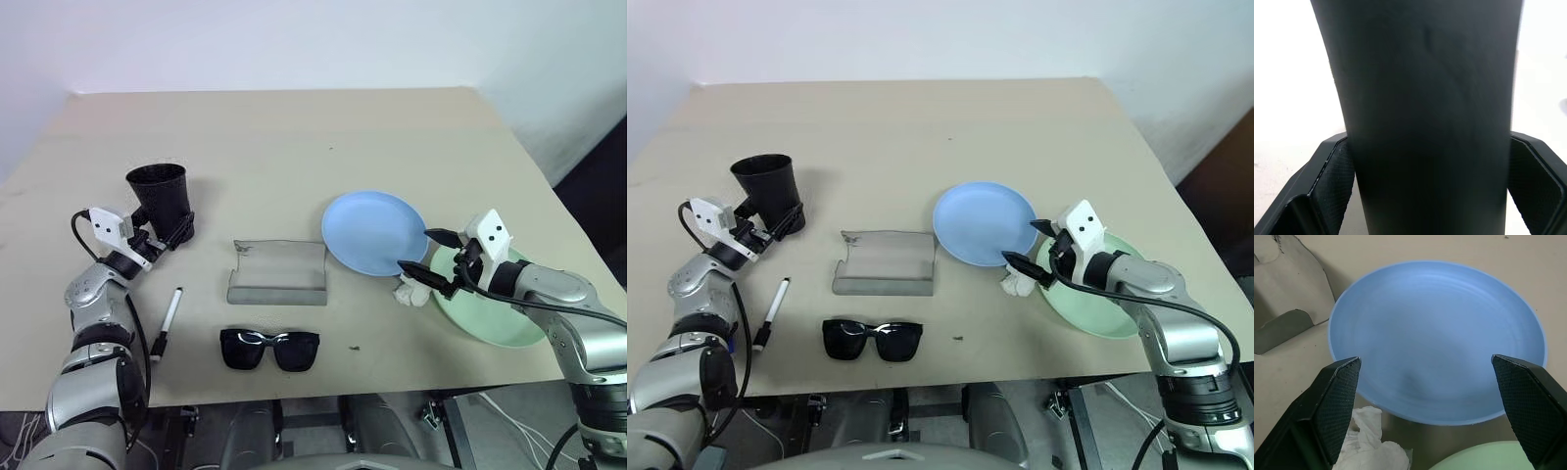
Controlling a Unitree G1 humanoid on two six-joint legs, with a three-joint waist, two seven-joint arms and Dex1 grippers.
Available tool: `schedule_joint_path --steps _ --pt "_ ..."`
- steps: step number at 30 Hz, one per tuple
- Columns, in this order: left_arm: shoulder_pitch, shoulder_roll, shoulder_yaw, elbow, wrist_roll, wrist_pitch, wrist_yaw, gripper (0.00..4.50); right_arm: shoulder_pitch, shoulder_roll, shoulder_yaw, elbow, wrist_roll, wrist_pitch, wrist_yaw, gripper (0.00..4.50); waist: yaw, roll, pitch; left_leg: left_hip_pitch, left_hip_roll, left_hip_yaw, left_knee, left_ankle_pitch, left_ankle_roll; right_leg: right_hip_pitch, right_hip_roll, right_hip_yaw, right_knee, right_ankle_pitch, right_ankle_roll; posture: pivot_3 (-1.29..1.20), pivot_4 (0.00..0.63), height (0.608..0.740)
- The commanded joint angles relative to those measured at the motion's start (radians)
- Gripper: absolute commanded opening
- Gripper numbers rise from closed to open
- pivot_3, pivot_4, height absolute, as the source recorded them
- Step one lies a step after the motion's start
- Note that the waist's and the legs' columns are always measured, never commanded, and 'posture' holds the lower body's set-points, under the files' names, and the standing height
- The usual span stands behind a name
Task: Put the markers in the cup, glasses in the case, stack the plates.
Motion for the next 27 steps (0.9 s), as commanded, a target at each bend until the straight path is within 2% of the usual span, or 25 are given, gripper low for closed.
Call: schedule_joint_path --steps 1,8,18,27 --pt "0.019 0.023 0.021 -0.04 -0.023 -0.004 -0.015 4.49 -0.023 0.004 -0.006 0.0 -0.003 -0.027 0.005 4.5 0.0 0.0 0.0 0.0 0.0 0.0 0.0 0.0 0.0 0.0 0.0 0.0 0.0 0.0 0.0 0.0 0.15 0.735" --pt "0.055 0.074 0.016 -0.124 -0.049 0.044 -0.094 4.49 -0.04 0.013 0.008 0.021 -0.012 -0.041 0.017 4.5 -0.001 0.0 0.0 0.0 0.001 0.0 -0.001 0.0 0.0 0.0 0.0 0.0 0.0 0.0 0.0 0.0 0.15 0.735" --pt "0.108 0.166 0.028 -0.241 -0.078 0.18 -0.126 4.49 -0.081 0.018 0.038 0.07 -0.03 -0.069 0.044 4.5 -0.001 0.0 0.0 -0.001 0.0 0.001 -0.001 0.0 0.0 0.0 -0.006 0.0 -0.004 -0.002 -0.003 0.0 0.15 0.735" --pt "0.143 0.175 0.013 -0.359 -0.111 0.375 -0.116 4.49 -0.114 0.025 0.053 0.106 -0.038 -0.087 0.061 4.5 -0.001 -0.001 0.0 -0.002 0.0 0.001 -0.003 0.0 0.0 0.001 -0.006 -0.001 -0.008 0.0 -0.001 0.0 0.15 0.735"
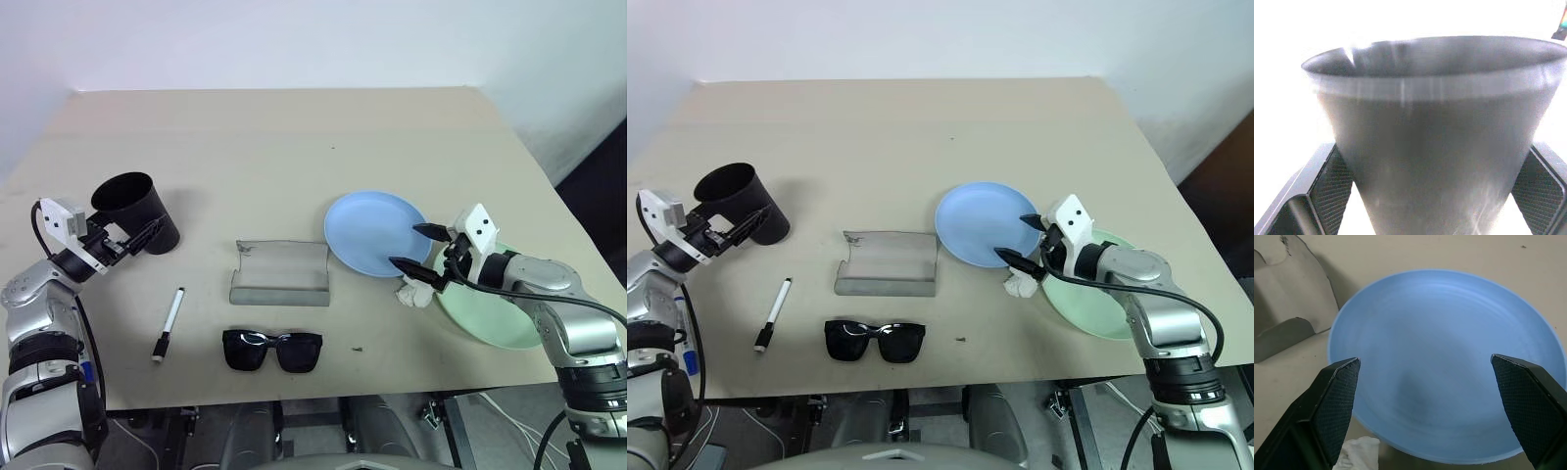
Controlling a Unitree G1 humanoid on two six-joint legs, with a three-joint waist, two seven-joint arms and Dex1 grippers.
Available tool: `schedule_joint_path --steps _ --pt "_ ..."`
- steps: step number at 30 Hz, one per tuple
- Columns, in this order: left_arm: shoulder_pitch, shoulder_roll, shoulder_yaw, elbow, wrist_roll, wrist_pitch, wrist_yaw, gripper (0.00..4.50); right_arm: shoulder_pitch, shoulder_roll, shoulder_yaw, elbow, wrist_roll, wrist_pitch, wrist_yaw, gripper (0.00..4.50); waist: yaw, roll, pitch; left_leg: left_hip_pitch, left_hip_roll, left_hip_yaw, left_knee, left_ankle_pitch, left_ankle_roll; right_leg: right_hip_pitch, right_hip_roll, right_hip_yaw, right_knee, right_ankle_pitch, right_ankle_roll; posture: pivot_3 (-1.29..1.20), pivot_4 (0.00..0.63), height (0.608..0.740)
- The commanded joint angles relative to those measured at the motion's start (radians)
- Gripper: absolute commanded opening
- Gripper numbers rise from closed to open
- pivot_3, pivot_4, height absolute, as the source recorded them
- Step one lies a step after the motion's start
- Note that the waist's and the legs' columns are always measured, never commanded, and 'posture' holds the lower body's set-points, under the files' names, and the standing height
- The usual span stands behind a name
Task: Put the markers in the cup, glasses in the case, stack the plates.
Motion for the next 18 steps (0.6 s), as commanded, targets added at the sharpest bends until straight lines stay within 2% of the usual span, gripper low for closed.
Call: schedule_joint_path --steps 1,9,18 --pt "0.016 0.01 0.006 -0.053 -0.01 0.042 0.018 4.49 -0.025 0.007 -0.007 -0.006 0.0 -0.022 0.004 4.5 0.0 0.0 0.0 0.0 0.0 0.0 0.0 0.0 0.0 0.0 0.0 0.0 0.0 0.0 0.0 0.0 0.15 0.735" --pt "0.011 0.032 -0.006 -0.061 0.0 0.078 0.001 4.49 -0.015 0.007 -0.015 -0.014 0.0 -0.018 0.006 4.5 0.0 0.0 0.0 0.0 0.0 0.0 0.0 0.0 0.0 0.0 0.0 0.0 0.0 0.0 0.0 0.0 0.15 0.735" --pt "0.012 0.025 -0.006 -0.079 0.011 -0.013 -0.031 4.49 -0.031 0.012 -0.01 -0.002 -0.001 -0.021 0.01 4.5 0.0 0.0 0.0 0.0 0.0 0.0 -0.001 0.0 0.0 0.0 -0.002 0.0 -0.002 0.0 -0.001 0.0 0.15 0.735"
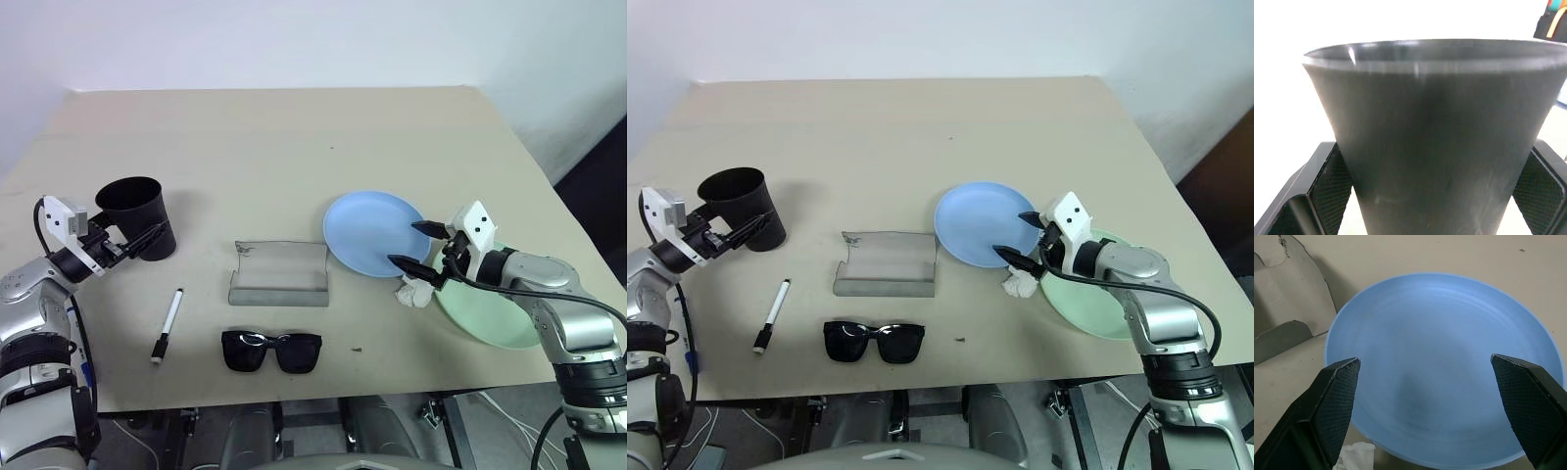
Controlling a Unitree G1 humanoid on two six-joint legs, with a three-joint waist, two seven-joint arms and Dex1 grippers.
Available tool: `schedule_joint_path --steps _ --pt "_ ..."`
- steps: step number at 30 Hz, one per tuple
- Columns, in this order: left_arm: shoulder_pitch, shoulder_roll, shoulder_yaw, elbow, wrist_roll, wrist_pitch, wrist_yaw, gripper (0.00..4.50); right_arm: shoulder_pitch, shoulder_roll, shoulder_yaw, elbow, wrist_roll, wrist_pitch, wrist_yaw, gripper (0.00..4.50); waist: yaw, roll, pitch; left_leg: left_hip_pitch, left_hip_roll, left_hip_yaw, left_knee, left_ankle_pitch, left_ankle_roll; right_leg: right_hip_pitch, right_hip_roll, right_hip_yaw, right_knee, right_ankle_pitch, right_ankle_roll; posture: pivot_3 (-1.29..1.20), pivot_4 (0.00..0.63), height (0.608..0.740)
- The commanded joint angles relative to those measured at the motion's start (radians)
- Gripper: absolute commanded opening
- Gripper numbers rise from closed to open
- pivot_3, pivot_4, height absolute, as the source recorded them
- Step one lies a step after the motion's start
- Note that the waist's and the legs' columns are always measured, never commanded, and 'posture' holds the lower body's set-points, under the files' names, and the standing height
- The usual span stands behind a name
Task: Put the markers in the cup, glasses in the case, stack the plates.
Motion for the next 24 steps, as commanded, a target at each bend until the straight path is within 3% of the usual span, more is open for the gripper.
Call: schedule_joint_path --steps 1,12,24 --pt "-0.006 -0.007 0.012 -0.048 -0.009 -0.04 0.012 4.49 -0.022 0.007 -0.012 -0.003 0.007 -0.02 0.006 4.5 0.0 0.0 0.0 0.0 0.0 0.0 0.0 0.0 0.0 0.0 0.0 0.0 0.0 0.0 0.0 0.0 0.15 0.735" --pt "-0.04 -0.103 -0.042 0.038 0.069 -0.163 0.123 4.49 -0.026 0.0 -0.011 -0.007 0.004 -0.01 0.015 4.5 0.002 0.0 0.0 0.0 0.0 0.0 0.0 0.0 0.0 0.0 0.001 0.0 0.0 0.001 0.001 0.0 0.15 0.735" --pt "-0.022 -0.071 -0.056 0.097 0.086 -0.155 0.083 4.49 0.0 -0.007 -0.021 -0.027 0.004 -0.003 0.006 4.5 0.001 0.0 0.0 0.0 -0.001 0.0 0.0 0.0 0.0 0.0 0.002 0.0 0.0 0.001 0.002 0.0 0.15 0.735"
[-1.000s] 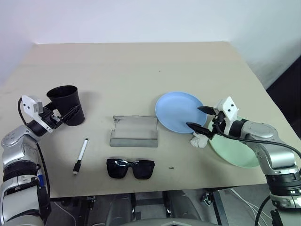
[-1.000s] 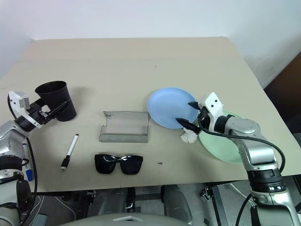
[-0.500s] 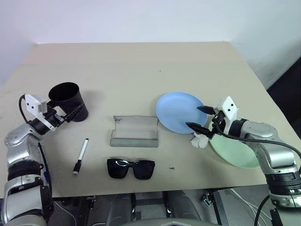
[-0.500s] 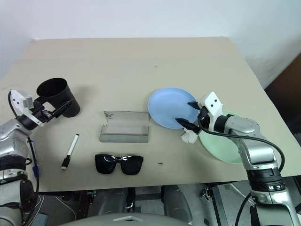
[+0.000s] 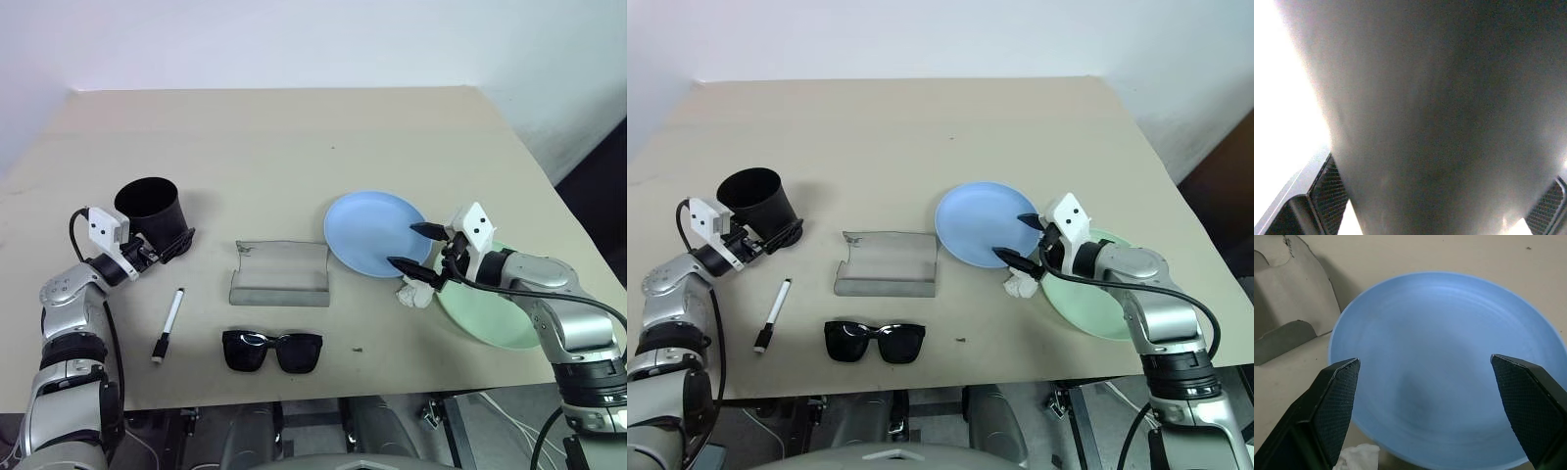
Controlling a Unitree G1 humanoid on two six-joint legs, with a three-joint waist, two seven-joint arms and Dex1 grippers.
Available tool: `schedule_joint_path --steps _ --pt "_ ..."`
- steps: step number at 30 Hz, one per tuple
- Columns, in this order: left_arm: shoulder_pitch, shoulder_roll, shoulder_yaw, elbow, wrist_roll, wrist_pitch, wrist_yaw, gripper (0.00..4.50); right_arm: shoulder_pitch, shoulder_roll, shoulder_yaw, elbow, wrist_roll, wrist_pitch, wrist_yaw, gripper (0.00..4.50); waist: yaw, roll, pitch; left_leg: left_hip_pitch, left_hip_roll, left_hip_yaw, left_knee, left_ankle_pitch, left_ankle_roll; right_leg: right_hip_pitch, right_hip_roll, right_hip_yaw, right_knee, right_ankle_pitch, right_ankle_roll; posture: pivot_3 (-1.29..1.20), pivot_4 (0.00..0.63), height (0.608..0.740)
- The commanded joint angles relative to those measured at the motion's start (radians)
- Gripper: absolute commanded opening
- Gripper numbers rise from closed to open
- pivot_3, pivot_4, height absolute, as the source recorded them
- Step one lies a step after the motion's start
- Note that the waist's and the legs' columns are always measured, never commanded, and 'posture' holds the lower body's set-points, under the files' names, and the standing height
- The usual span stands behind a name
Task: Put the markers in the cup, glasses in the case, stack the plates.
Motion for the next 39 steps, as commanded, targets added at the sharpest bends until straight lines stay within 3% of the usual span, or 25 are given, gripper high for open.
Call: schedule_joint_path --steps 1,11,25,39 --pt "0.005 0.035 0.011 -0.01 -0.009 -0.005 -0.026 4.49 -0.002 -0.009 -0.023 -0.035 0.005 -0.005 -0.005 4.5 0.0 0.0 0.0 0.0 0.0 0.0 0.0 0.0 0.0 0.0 0.0 0.0 0.0 0.0 0.0 0.0 0.15 0.735" --pt "0.066 0.138 0.031 -0.111 -0.046 0.104 -0.089 4.49 -0.008 -0.001 -0.01 -0.017 -0.004 -0.016 -0.003 4.5 -0.001 0.0 0.0 0.0 0.0 0.0 0.0 0.0 0.0 0.0 -0.002 0.0 0.0 0.0 0.0 0.0 0.15 0.735" --pt "0.21 0.206 0.054 -0.373 -0.106 0.341 -0.078 4.49 -0.046 0.008 0.018 0.032 -0.023 -0.038 0.02 4.5 -0.002 0.0 0.0 0.001 0.001 -0.001 -0.007 0.0 0.0 -0.002 -0.005 0.001 -0.003 -0.001 -0.004 0.0 0.15 0.735" --pt "0.245 0.212 0.027 -0.402 -0.049 0.306 -0.059 4.49 -0.076 0.008 0.03 0.066 -0.03 -0.054 0.038 4.5 -0.001 0.0 0.0 0.001 0.001 0.002 -0.01 0.0 0.0 -0.003 -0.006 -0.002 -0.005 0.0 -0.002 0.0 0.15 0.735"
